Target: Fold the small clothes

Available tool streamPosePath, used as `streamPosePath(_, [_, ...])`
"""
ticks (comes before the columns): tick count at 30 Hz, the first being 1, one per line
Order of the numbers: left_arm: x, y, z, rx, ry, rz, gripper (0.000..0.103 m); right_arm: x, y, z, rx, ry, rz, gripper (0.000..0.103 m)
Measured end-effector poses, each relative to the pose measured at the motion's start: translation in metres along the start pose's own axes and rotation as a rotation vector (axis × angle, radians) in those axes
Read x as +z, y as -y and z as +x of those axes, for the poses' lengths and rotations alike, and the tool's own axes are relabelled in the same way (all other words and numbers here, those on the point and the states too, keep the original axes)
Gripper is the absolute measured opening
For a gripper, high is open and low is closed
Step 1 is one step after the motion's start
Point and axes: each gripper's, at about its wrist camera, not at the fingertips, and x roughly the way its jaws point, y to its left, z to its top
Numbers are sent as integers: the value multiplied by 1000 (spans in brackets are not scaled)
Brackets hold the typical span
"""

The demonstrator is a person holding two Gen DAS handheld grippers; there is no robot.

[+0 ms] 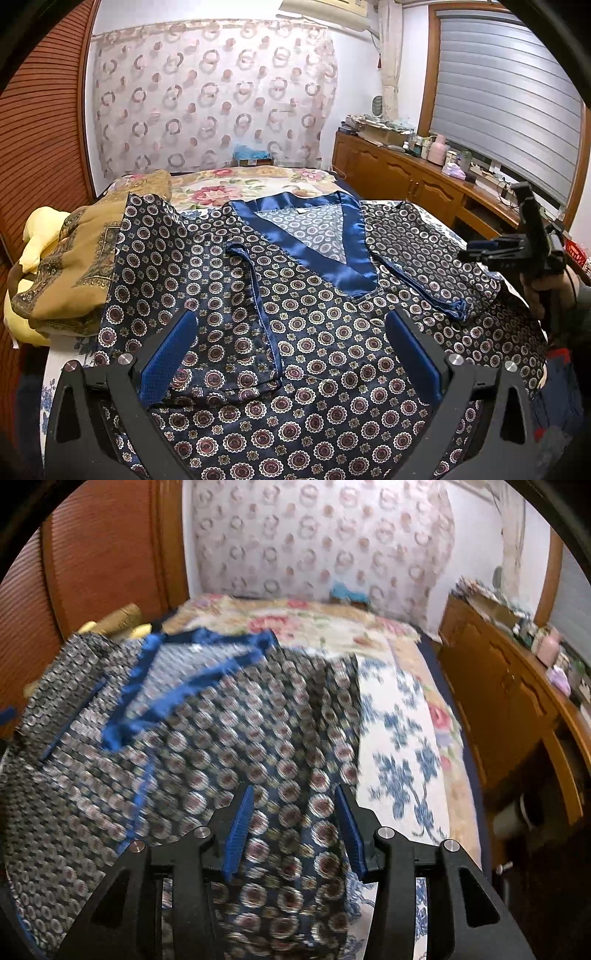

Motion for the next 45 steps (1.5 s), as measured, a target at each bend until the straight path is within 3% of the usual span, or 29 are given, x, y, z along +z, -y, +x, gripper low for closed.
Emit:
streamPosePath(6, [0,2,1,-1,-3,7,102,3,-9,24,1,-52,-22,47])
streamPosePath(11, [0,2,1,-1,-4,7,102,3,-10,32,10,-63,-57,31])
streamPosePath(14, [0,2,1,-1,-4,6,102,3,-7,34,15,-59,-53,11])
streamPosePath(16, [0,1,1,0,-3,5,102,-4,-6,30,19,-55,-61,5])
streamPosePath(23, [-2,-2,2,3,-3,-1,102,-5,-4,13,-43,-4,-74,0])
streamPosePath(32, [-3,-9,2,10,-3,-7,102,-6,38,-13,-119,35,0,0])
streamPosePath(36, [2,-16,1,23,2,-2,102,-12,52,-13,-101,30,51,2])
streamPosePath(39, [11,-27,5,40,-4,-1,102,-12,57,-8,-84,26,81,15])
streamPosePath(43, [25,-52,13,71,-19,-3,102,0,63,6,-44,28,96,42])
streamPosePath(45, [29,-63,17,77,-26,-13,102,6,63,15,-28,23,93,46])
